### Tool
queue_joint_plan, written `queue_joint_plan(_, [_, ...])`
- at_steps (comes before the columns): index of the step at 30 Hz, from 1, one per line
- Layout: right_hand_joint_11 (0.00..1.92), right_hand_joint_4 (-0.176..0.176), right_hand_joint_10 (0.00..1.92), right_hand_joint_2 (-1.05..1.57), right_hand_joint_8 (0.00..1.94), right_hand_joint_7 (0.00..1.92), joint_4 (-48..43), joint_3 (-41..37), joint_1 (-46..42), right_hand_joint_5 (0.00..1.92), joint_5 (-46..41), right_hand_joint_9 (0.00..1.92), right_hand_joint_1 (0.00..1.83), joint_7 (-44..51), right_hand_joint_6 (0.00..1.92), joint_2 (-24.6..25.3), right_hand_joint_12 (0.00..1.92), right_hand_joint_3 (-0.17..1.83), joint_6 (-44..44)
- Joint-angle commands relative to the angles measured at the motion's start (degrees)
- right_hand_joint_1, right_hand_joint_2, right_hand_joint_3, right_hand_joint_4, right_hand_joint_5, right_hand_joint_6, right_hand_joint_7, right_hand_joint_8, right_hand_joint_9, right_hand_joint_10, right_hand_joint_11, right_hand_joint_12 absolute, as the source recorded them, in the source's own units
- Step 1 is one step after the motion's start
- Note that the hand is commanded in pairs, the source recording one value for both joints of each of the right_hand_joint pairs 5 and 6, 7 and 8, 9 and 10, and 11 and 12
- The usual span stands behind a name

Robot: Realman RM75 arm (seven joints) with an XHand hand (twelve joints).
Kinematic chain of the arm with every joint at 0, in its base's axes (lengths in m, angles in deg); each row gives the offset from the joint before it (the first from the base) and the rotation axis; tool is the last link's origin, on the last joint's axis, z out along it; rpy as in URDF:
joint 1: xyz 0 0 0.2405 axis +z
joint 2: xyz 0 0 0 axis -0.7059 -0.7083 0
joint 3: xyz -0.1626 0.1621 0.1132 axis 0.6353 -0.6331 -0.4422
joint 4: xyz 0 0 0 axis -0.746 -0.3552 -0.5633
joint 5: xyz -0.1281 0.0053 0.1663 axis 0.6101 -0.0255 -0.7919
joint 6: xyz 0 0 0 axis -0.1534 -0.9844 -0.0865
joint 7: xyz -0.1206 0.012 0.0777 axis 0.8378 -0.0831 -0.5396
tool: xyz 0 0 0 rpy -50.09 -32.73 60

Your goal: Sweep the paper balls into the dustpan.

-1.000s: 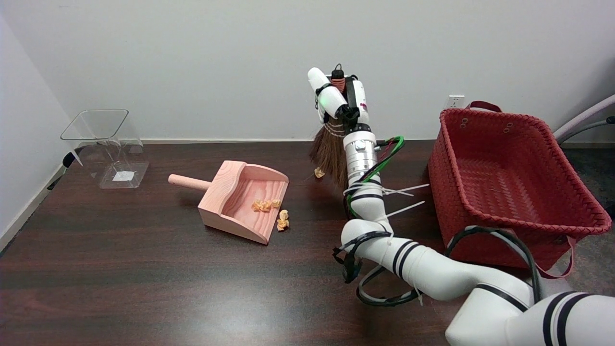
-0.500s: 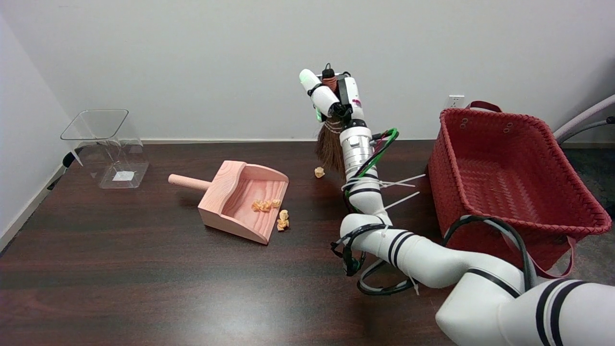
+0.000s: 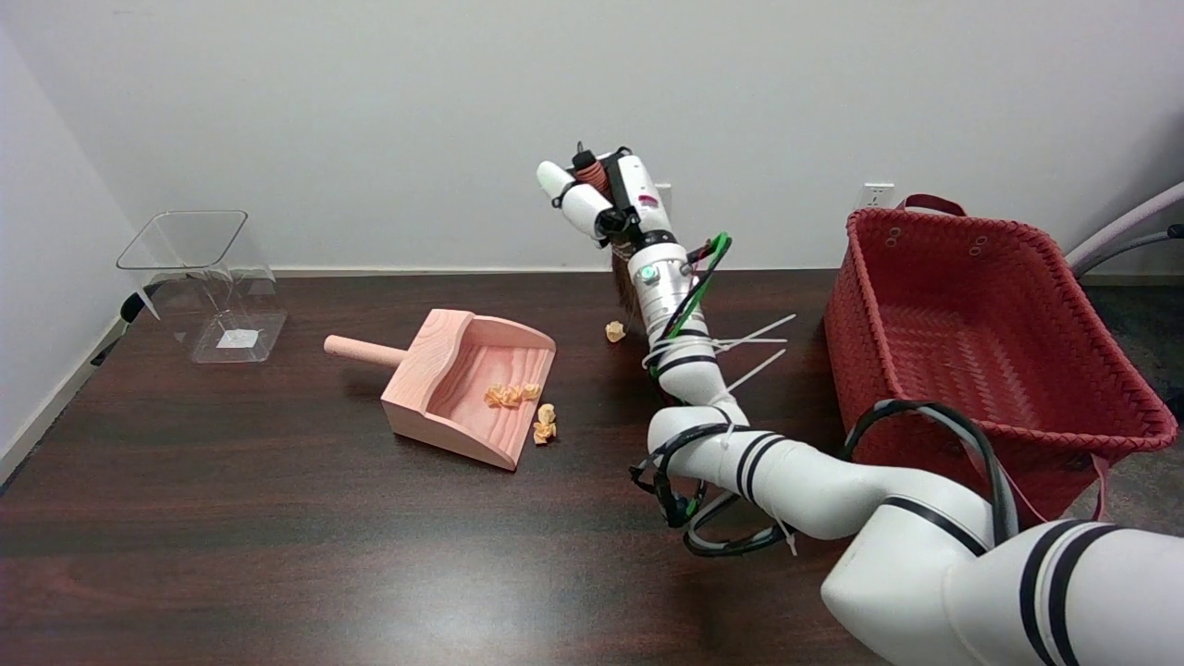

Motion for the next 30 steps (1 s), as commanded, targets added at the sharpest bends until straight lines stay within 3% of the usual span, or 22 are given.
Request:
queue_joint_plan(1, [1.92,0.000,1.92,1.57,1.92,1.92,2.41,0.21,0.07,1.92,3.44,1.92,0.56,5.10,1.92,1.82,1.92,-0.12,3.59])
queue_joint_plan(18, [1.92,0.000,1.92,1.57,1.92,1.92,-8.67,0.21,-9.43,1.92,-8.22,1.92,0.61,-2.06,1.92,2.36,1.92,-0.17,2.03])
queue_joint_plan(30, [1.92,0.000,1.92,1.57,1.92,1.92,-14.02,0.42,-13.05,1.92,-11.76,1.92,0.63,-11.03,1.92,3.58,1.92,-0.12,1.66])
